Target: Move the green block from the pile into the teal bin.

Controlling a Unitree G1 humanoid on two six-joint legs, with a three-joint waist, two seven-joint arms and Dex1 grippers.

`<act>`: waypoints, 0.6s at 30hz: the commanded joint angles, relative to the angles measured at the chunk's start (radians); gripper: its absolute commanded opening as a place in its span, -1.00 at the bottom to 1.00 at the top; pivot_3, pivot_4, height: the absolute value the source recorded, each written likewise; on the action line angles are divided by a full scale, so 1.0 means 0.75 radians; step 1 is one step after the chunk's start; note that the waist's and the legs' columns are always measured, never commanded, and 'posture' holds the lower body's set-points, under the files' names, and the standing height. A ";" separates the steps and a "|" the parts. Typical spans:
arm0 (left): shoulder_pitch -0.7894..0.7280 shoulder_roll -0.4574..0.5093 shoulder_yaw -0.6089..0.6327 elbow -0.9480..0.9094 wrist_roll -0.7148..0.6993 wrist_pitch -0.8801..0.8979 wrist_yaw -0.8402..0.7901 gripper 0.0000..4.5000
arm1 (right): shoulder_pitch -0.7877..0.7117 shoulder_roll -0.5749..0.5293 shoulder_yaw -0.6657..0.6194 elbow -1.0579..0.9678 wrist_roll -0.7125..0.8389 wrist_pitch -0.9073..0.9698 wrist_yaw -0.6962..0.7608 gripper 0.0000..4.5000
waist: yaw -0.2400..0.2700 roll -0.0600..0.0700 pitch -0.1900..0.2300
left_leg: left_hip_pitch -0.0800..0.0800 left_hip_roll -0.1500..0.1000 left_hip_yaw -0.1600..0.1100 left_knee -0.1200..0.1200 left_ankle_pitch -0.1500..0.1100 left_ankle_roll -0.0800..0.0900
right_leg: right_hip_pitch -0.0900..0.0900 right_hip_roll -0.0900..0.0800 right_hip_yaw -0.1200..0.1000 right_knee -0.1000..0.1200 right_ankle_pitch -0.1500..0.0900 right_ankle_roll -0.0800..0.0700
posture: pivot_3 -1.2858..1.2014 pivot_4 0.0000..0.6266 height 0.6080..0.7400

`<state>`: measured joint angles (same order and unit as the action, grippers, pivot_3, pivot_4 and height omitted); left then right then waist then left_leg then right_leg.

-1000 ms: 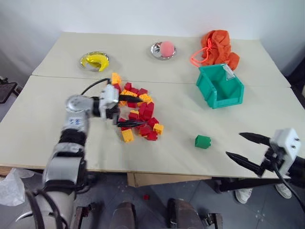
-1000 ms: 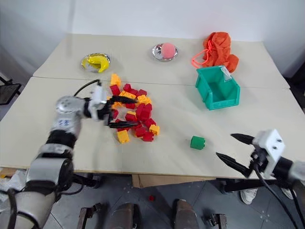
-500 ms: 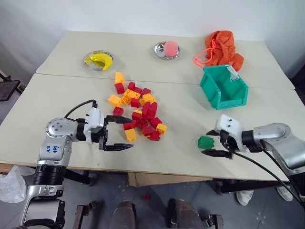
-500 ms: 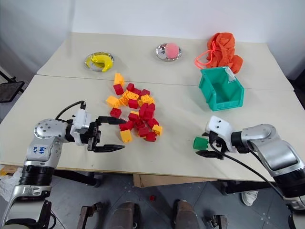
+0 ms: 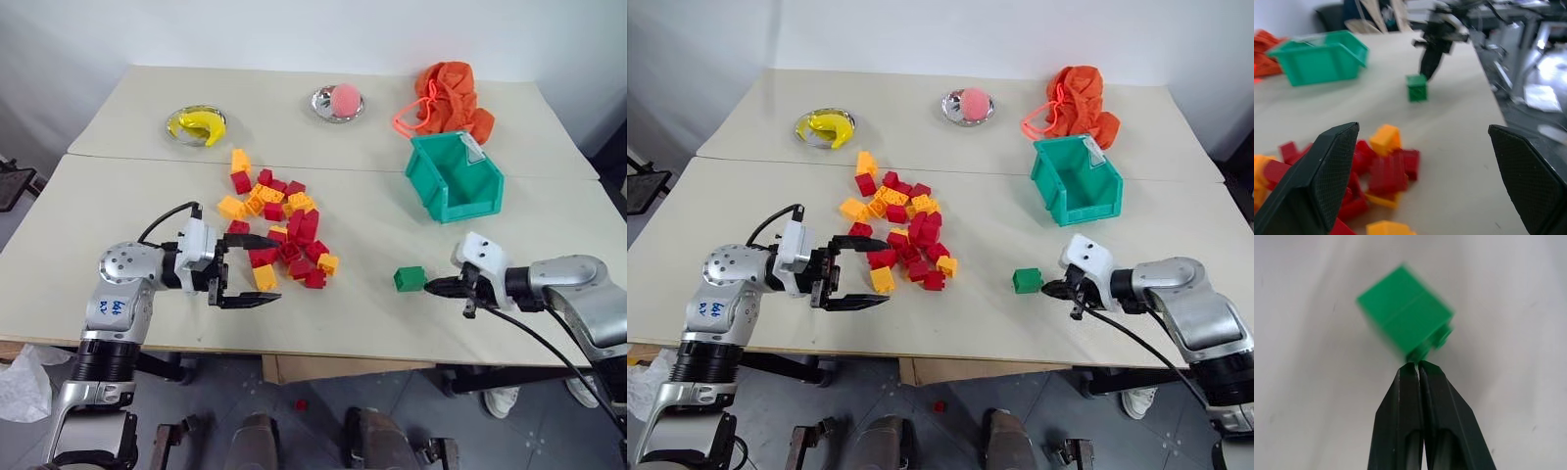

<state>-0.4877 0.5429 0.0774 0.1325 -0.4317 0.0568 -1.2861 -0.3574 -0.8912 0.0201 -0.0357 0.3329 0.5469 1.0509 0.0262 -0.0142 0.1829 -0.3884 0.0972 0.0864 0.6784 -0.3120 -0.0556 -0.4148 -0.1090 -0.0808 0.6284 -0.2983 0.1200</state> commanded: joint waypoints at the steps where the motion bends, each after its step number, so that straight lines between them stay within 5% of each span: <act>1: -0.014 -0.008 0.062 -0.016 -0.045 0.009 0.082 1.00 | 0.038 -0.018 -0.118 -0.024 0.030 -0.010 -0.031 -0.98 | 0.001 0.000 0.000 | 0.000 0.000 0.000 0.000 0.000 0.000 | 0.000 0.000 0.000 0.000 0.000 0.000 | 0.03 -0.52 1.00; 5: 0.011 0.022 0.049 -0.035 -0.040 0.012 0.060 1.00 | 0.093 -0.070 -0.175 -0.084 0.106 0.026 0.072 -0.98 | 0.000 0.000 0.000 | 0.001 0.000 0.001 0.000 0.000 0.000 | 0.000 0.000 0.001 0.000 0.000 0.000 | 0.03 -0.52 1.00; 8: 0.004 0.052 0.025 -0.020 -0.026 -0.009 0.010 1.00 | 0.095 -0.163 -0.112 -0.105 0.065 -0.004 0.176 -0.74 | -0.002 0.000 0.000 | 0.001 0.000 0.003 -0.001 0.000 0.000 | -0.001 0.000 0.002 0.000 0.000 0.001 | 0.03 -0.52 1.00; 17: -0.025 0.074 -0.059 0.033 0.017 -0.110 -0.097 1.00 | -0.291 -0.092 0.209 0.196 -0.243 -0.438 0.340 0.55 | -0.009 0.000 0.000 | 0.003 0.000 0.007 -0.001 -0.001 0.000 | -0.002 0.000 0.005 0.000 0.000 0.001 | 0.03 -0.52 1.00; 18: -0.026 0.074 -0.062 0.036 0.017 -0.110 -0.095 1.00 | -0.340 -0.069 0.251 0.241 -0.281 -0.494 0.365 0.55 | -0.011 0.000 0.000 | 0.003 0.000 0.007 -0.001 -0.001 0.000 | -0.002 0.000 0.005 0.000 0.000 0.001 | 0.03 -0.52 1.00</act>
<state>-0.4958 0.5927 0.0268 0.1739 -0.4212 -0.0093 -1.3545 -0.5752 -0.9556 0.1765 0.1148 0.1643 0.2509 1.2937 0.0179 -0.0140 0.1829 -0.3864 0.0976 0.0924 0.6783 -0.3129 -0.0557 -0.4166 -0.1089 -0.0768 0.6282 -0.2978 0.1208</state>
